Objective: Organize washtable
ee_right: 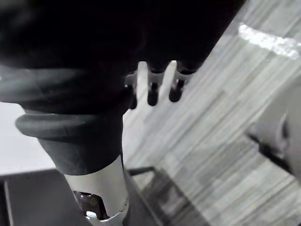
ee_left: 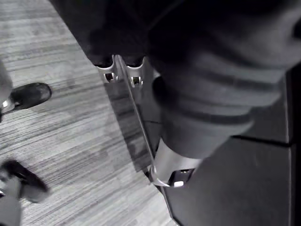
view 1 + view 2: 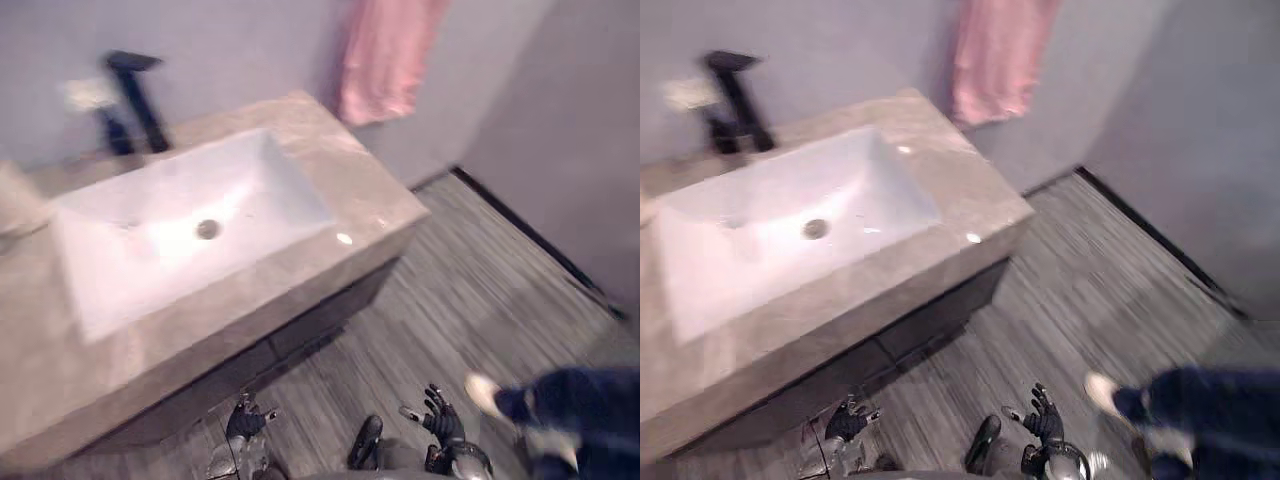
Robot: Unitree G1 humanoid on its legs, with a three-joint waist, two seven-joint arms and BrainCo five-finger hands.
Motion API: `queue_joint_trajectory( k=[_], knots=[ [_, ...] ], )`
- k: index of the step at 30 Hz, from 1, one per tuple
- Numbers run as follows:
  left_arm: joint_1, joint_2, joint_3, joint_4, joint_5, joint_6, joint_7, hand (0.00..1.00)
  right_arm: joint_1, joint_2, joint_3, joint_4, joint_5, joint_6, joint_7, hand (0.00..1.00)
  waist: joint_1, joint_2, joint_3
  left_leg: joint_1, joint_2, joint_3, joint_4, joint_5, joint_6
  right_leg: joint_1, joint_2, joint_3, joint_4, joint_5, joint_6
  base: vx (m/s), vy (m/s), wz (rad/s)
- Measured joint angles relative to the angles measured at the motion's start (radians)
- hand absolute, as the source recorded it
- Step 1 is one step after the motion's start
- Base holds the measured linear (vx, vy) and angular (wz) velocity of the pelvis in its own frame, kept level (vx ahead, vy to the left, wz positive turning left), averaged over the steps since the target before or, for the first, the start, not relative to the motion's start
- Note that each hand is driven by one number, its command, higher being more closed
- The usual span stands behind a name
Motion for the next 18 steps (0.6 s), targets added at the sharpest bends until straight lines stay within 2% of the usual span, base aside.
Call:
queue_joint_trajectory(
  k=[1,2,3,4,5,6,8,9,10,12,13,14,16,18],
  knots=[
    [0.003,0.003,0.003,-0.001,-0.001,0.003,0.001,0.00,-0.008,-0.001,0.020,0.012,-0.004,0.000,0.001,0.00,0.004,-0.007,-0.005,-0.006,0.002,0.034,0.024,-0.010,0.005,0.035,-0.002,-0.029,-0.020,-0.005,0.035,0.09,-0.043,-2.56],
    [0.002,0.005,0.014,-0.017,-0.014,0.003,0.006,0.00,-0.035,-0.007,0.063,0.037,-0.018,0.005,0.003,0.00,0.011,-0.015,-0.010,-0.019,0.021,0.116,0.067,-0.027,0.010,0.058,0.011,-0.052,-0.099,0.008,0.063,0.08,-0.110,-1.77],
    [0.002,0.004,0.029,-0.018,-0.020,0.004,0.010,0.00,-0.055,-0.009,0.095,0.048,-0.029,0.005,0.005,0.00,0.008,-0.023,-0.015,-0.024,0.033,0.174,0.088,-0.027,0.010,0.054,0.045,-0.065,-0.177,0.022,0.051,0.03,-0.130,-1.96],
    [0.004,-0.001,0.040,-0.018,-0.026,0.004,0.013,0.00,-0.066,-0.012,0.116,0.049,-0.037,0.004,0.006,0.00,0.005,-0.016,-0.013,-0.019,0.042,0.232,0.106,-0.027,0.011,0.062,0.079,-0.062,-0.263,0.037,0.052,0.02,-0.155,-1.73],
    [0.003,-0.006,0.047,-0.018,-0.027,0.004,0.014,0.00,-0.068,-0.021,0.137,0.048,-0.042,0.003,0.007,0.00,0.004,-0.011,-0.009,-0.001,0.059,0.294,0.142,-0.037,0.005,0.091,0.121,-0.054,-0.367,0.056,0.073,0.03,-0.159,-1.42],
    [0.000,-0.011,0.052,-0.017,-0.028,0.005,0.015,0.00,-0.065,-0.028,0.148,0.048,-0.044,0.003,0.007,0.00,0.003,-0.005,-0.006,0.010,0.073,0.319,0.169,-0.047,0.004,0.105,0.141,-0.032,-0.409,0.080,0.095,0.05,-0.153,-1.29],
    [-0.007,-0.015,0.083,-0.017,-0.026,0.004,0.016,0.00,-0.021,-0.046,0.159,0.042,-0.050,0.003,0.011,0.00,0.004,-0.006,0.000,0.027,0.196,0.389,0.406,-0.082,0.012,0.166,0.202,0.042,-0.524,0.132,0.070,0.01,-0.110,-0.98],
    [-0.007,-0.019,0.087,-0.016,-0.026,0.004,0.018,0.00,-0.014,-0.050,0.159,0.036,-0.050,0.002,0.014,0.00,0.004,-0.008,0.002,0.025,0.218,0.394,0.439,-0.098,-0.003,0.170,0.207,0.057,-0.529,0.132,0.070,-0.04,-0.029,-0.76],
    [-0.010,-0.036,0.081,-0.019,-0.026,0.004,0.019,0.00,0.004,-0.068,0.149,0.030,-0.057,0.002,0.019,0.00,-0.003,0.006,0.008,0.014,0.231,0.395,0.438,-0.108,-0.016,0.179,0.214,0.081,-0.532,0.132,0.070,-0.06,0.044,-0.66],
    [-0.007,-0.049,0.078,-0.017,-0.026,0.005,0.017,0.00,0.015,-0.089,0.124,0.029,-0.068,0.002,0.022,0.00,-0.013,0.011,0.010,-0.019,0.227,0.412,0.374,-0.100,-0.009,0.185,0.217,0.116,-0.532,0.133,0.071,-0.05,0.073,-0.59],
    [0.002,-0.043,0.084,-0.016,-0.025,0.006,0.017,0.00,0.033,-0.085,0.104,0.020,-0.070,0.003,0.024,0.00,-0.022,0.023,0.004,0.002,0.223,0.441,0.334,-0.101,-0.002,0.204,0.228,0.133,-0.539,0.134,0.074,0.02,0.082,-0.29],
    [0.006,-0.031,0.087,-0.016,-0.019,0.006,0.018,0.00,0.054,-0.073,0.084,-0.001,-0.048,0.001,0.022,0.00,-0.037,0.008,0.005,0.030,0.226,0.446,0.339,-0.101,-0.003,0.231,0.234,0.137,-0.555,0.143,0.087,0.03,0.076,-0.19],
    [0.016,-0.010,0.093,-0.015,-0.014,0.008,0.020,0.00,0.082,-0.055,0.087,-0.019,-0.024,0.001,0.024,0.00,-0.048,-0.007,0.012,0.062,0.238,0.457,0.373,-0.102,-0.004,0.255,0.234,0.153,-0.566,0.145,0.089,0.03,0.076,-0.28],
    [0.034,-0.010,0.099,-0.015,-0.014,0.011,0.034,0.00,0.084,-0.057,0.086,-0.020,-0.016,0.000,0.020,0.00,-0.046,-0.006,0.014,0.084,0.300,0.390,0.505,-0.103,-0.003,0.278,0.241,0.194,-0.566,0.147,0.087,-0.03,0.096,-0.67]
  ],
)
